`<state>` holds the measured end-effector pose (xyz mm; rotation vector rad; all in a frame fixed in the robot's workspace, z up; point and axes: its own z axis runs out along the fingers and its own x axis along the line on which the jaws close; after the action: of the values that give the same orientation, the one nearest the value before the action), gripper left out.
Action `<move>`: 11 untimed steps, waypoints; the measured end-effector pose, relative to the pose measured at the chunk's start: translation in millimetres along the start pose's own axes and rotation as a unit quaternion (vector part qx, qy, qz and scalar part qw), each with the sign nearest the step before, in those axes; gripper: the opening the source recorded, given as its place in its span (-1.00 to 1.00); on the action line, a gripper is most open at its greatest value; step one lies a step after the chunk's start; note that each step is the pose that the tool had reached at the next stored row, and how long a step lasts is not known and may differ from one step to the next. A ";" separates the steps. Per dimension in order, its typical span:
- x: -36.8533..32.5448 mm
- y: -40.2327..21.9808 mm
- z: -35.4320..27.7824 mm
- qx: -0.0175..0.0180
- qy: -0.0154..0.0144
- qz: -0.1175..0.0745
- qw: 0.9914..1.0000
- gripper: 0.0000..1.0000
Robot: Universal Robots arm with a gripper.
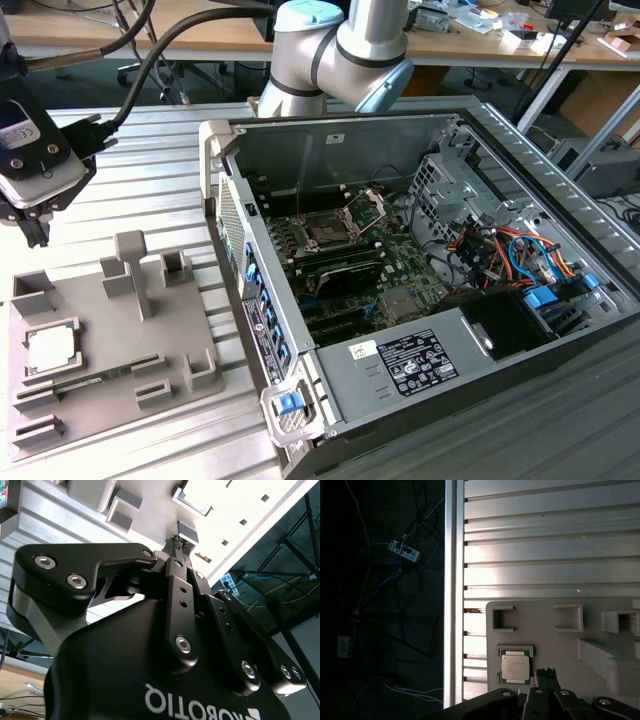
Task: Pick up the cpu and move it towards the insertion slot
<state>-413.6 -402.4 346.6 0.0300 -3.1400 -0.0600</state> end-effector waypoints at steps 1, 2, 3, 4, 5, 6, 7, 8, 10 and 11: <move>0.1 0.0 0.4 0.000 0.000 0.000 1.000 -0.79; 0.1 0.0 0.4 0.000 0.000 0.000 1.000 -0.79; 0.2 0.0 0.5 0.000 0.000 0.000 1.000 -0.79; 0.3 0.0 0.6 0.000 0.000 0.000 1.000 -0.79; 0.3 0.0 0.7 0.000 0.000 0.000 1.000 -0.79; 0.4 0.0 0.9 0.000 0.000 0.000 1.000 -0.79; 0.4 -0.1 0.9 0.000 0.000 0.000 1.000 -0.79; 0.4 0.0 1.1 0.000 0.000 0.000 1.000 -0.79; 0.6 0.0 1.4 0.000 0.000 0.000 1.000 -0.79; 0.7 -0.1 1.5 0.000 0.000 0.000 1.000 -0.79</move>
<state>-414.3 -402.4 345.1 0.0300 -3.1400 -0.0600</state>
